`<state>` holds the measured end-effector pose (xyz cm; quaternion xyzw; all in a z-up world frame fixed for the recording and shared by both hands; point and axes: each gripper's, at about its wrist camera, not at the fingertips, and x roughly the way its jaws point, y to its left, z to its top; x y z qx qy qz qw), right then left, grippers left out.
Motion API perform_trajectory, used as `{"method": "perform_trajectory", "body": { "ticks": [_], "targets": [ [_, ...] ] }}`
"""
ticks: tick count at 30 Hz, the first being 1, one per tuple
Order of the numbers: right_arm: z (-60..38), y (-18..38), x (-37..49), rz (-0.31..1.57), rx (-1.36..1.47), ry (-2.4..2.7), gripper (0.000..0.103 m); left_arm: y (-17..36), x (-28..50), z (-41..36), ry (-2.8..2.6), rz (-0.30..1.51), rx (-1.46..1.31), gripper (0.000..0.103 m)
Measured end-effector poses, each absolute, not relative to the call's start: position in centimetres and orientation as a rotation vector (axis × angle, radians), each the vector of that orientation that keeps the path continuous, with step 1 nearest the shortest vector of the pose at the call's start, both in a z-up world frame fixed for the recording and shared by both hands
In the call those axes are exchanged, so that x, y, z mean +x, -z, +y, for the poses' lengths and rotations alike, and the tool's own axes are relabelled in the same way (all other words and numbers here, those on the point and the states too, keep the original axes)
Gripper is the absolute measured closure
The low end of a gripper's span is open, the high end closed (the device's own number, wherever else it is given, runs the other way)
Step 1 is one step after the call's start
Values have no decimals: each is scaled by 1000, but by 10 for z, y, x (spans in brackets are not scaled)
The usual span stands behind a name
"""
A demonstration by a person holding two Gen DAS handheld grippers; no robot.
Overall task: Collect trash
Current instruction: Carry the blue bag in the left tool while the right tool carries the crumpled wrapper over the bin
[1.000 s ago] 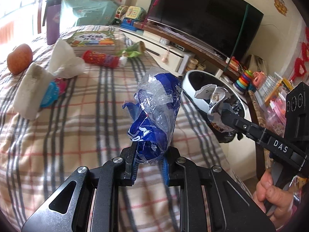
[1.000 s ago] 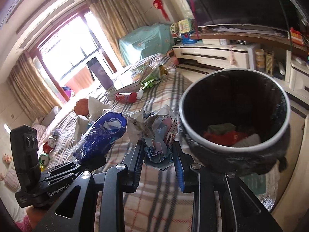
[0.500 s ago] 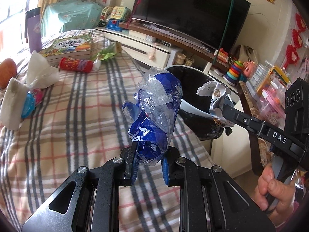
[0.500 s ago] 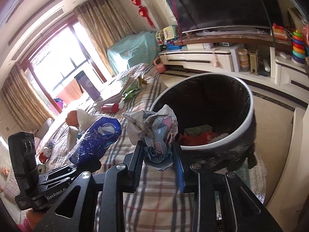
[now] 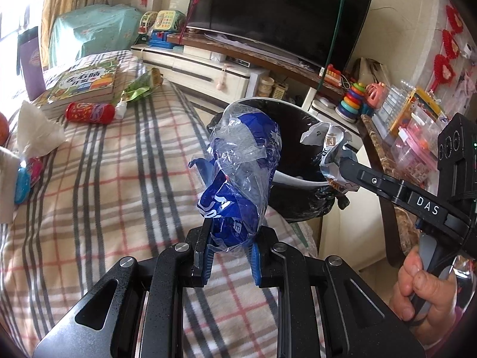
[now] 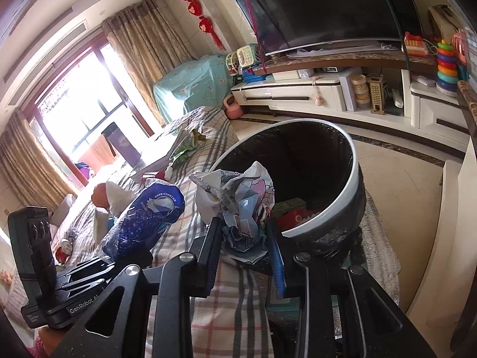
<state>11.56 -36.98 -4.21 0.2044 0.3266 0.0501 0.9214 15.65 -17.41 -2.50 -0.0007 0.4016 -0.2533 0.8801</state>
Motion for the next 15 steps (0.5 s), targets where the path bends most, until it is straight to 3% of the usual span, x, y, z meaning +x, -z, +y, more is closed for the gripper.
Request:
{"method": "perform_trajectory", "body": {
  "ticks": [15],
  "targets": [
    [-384, 47, 119, 674, 440, -76, 72, 24, 169, -197, 547, 845, 33, 85]
  ]
}}
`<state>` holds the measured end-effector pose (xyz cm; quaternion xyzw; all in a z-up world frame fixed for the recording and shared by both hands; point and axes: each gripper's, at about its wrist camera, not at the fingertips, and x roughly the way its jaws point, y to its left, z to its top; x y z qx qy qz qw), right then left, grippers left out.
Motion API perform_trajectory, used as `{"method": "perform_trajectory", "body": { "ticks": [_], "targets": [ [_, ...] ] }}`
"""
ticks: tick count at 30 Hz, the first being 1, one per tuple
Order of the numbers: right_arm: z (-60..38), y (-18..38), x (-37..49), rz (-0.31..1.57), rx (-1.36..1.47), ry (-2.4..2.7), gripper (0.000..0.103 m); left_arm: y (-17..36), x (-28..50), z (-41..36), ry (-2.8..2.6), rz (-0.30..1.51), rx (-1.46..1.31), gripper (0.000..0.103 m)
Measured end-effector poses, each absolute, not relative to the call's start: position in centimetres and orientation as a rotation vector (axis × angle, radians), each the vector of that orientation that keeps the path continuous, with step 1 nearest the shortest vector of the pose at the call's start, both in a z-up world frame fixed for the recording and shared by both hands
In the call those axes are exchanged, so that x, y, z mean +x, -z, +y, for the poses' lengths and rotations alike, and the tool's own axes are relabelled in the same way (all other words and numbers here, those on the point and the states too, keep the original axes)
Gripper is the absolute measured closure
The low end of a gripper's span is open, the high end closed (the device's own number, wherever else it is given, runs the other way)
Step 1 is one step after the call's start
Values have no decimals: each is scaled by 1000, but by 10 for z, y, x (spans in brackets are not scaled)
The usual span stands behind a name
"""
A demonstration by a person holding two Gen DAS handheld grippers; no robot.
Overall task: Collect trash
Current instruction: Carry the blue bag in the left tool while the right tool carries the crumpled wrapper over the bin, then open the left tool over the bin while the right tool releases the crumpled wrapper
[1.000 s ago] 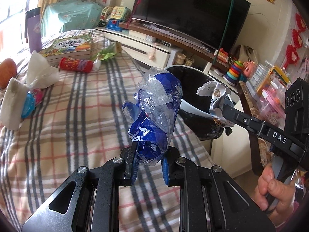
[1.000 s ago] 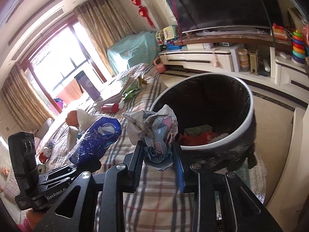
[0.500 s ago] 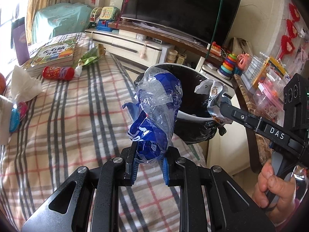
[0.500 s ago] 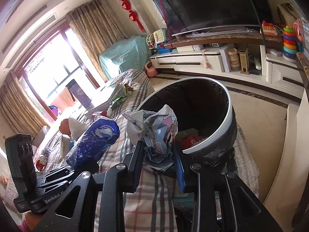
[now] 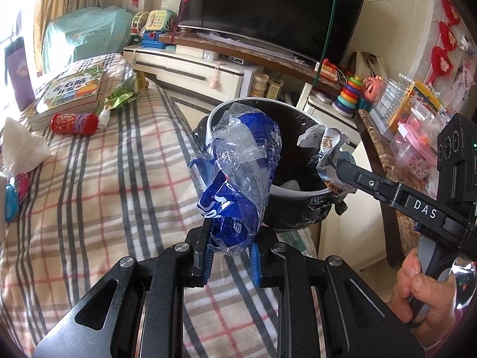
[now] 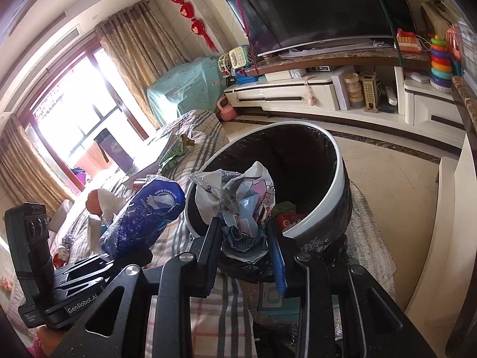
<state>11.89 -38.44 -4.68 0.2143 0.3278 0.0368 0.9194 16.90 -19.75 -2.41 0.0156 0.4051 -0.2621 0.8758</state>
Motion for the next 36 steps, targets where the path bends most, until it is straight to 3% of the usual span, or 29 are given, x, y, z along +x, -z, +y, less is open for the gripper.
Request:
{"method": "perform_trajectory", "body": {
  "ticks": [36],
  "targets": [
    [-411, 44, 156, 714, 404, -28, 69, 22, 218, -240, 588, 882, 85, 84]
  ]
}}
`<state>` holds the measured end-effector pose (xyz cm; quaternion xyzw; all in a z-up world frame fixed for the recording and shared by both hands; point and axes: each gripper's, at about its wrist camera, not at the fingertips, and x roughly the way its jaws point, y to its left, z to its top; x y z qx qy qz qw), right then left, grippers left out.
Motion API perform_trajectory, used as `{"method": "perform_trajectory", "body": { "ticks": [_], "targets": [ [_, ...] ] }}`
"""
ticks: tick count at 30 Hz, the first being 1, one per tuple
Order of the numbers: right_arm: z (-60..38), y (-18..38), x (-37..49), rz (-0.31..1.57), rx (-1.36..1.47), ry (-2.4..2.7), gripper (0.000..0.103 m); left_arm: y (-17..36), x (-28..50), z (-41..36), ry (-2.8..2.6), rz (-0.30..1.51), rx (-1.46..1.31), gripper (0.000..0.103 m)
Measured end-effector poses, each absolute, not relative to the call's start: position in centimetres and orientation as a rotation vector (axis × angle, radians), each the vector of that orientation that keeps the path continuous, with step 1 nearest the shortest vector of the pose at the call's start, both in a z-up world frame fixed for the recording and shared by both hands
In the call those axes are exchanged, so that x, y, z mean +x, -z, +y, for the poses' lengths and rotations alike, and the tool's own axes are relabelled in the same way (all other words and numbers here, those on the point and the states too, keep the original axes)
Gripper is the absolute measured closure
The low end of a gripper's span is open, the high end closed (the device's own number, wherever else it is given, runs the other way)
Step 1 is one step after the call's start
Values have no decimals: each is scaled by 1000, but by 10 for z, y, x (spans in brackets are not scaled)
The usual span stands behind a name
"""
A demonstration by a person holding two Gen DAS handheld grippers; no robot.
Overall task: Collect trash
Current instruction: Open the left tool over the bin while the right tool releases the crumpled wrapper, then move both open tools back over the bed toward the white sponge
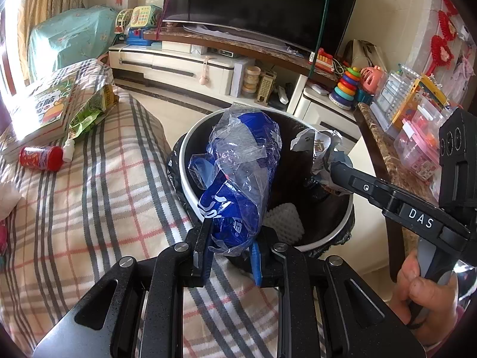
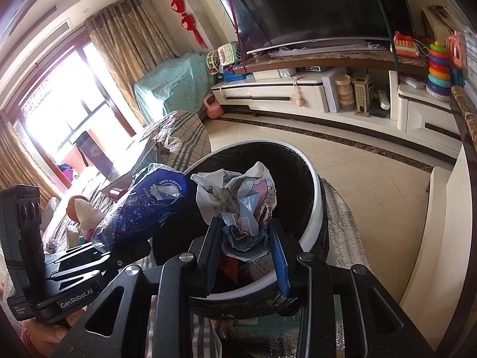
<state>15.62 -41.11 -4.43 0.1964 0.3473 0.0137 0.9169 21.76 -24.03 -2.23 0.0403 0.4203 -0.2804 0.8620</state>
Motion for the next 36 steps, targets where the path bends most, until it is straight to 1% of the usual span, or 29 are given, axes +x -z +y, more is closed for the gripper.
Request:
{"method": "perform_trajectory", "body": {
  "ticks": [15, 16, 17, 18, 19, 20, 22, 25, 27, 33, 35, 36],
  "targets": [
    [-417, 45, 164, 729, 402, -28, 67, 24, 223, -249, 587, 894, 103, 83],
    [-417, 45, 165, 733, 403, -29, 62, 24, 224, -249, 586, 894, 100, 80],
    [-418, 46, 167, 735, 405, -29, 57, 23, 225, -249, 587, 896, 97, 74],
    [-418, 46, 167, 736, 407, -28, 55, 23, 225, -249, 586, 898, 95, 70],
    [-418, 45, 167, 735, 409, -29, 51, 22, 225, -248, 582, 899, 94, 63],
    [-418, 45, 166, 732, 410, -29, 49, 22, 226, -248, 576, 897, 93, 56],
    [-420, 44, 167, 728, 411, -29, 46, 21, 224, -245, 570, 891, 86, 51],
    [-419, 44, 165, 724, 415, -31, 40, 23, 222, -242, 562, 899, 75, 49],
    [-417, 43, 163, 723, 419, -38, 38, 25, 220, -237, 554, 905, 64, 48],
    [-404, 39, 153, 707, 428, -62, 20, 34, 207, -213, 519, 925, 19, 42],
    [-398, 39, 150, 702, 434, -74, 12, 38, 202, -204, 507, 932, 3, 40],
    [-395, 39, 149, 700, 435, -78, 11, 39, 199, -198, 497, 937, -6, 40]
  ]
}}
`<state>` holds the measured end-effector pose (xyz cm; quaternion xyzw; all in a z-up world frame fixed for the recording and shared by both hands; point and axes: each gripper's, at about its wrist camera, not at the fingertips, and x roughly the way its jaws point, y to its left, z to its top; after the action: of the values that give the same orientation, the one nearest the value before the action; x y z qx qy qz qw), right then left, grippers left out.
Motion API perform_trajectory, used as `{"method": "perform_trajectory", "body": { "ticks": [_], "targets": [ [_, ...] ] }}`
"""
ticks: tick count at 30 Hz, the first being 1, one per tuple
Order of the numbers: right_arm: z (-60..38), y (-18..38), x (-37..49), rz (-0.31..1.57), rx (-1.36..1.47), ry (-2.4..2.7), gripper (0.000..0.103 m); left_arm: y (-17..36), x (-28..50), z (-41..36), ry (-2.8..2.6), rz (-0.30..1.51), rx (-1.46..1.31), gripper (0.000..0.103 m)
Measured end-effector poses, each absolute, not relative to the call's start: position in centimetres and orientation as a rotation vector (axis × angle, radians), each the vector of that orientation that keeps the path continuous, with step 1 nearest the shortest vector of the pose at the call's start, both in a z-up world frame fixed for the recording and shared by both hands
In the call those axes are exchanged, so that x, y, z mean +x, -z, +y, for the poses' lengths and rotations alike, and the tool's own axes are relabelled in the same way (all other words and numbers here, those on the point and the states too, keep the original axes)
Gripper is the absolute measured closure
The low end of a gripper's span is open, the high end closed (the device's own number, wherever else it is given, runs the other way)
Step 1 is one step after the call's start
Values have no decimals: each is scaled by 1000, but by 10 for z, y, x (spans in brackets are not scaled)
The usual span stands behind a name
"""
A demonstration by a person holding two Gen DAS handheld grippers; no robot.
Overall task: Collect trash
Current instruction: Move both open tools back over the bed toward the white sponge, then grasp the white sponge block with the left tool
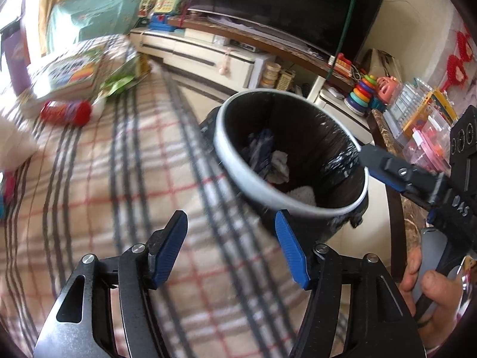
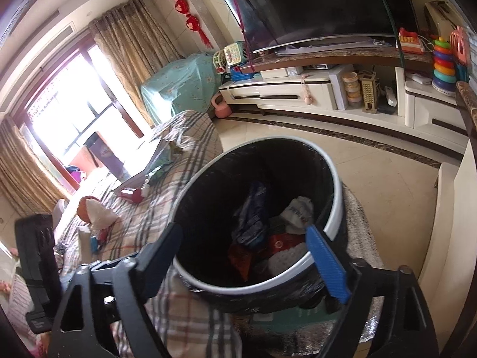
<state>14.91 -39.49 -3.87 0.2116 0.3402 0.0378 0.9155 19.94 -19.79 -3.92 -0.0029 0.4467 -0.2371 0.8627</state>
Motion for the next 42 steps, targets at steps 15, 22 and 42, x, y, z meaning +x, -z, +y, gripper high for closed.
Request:
{"method": "perform_trajectory", "body": {
  "ticks": [15, 22, 42],
  "targets": [
    [-323, 41, 141, 695, 413, -193, 5, 43, 161, -95, 334, 911, -143, 34],
    [-280, 50, 146, 735, 370, -269, 5, 49, 148, -53, 250, 899, -185, 33],
    [-218, 64, 170, 798, 312, -386, 5, 56, 147, 35, 90, 888, -243, 31]
  ]
}}
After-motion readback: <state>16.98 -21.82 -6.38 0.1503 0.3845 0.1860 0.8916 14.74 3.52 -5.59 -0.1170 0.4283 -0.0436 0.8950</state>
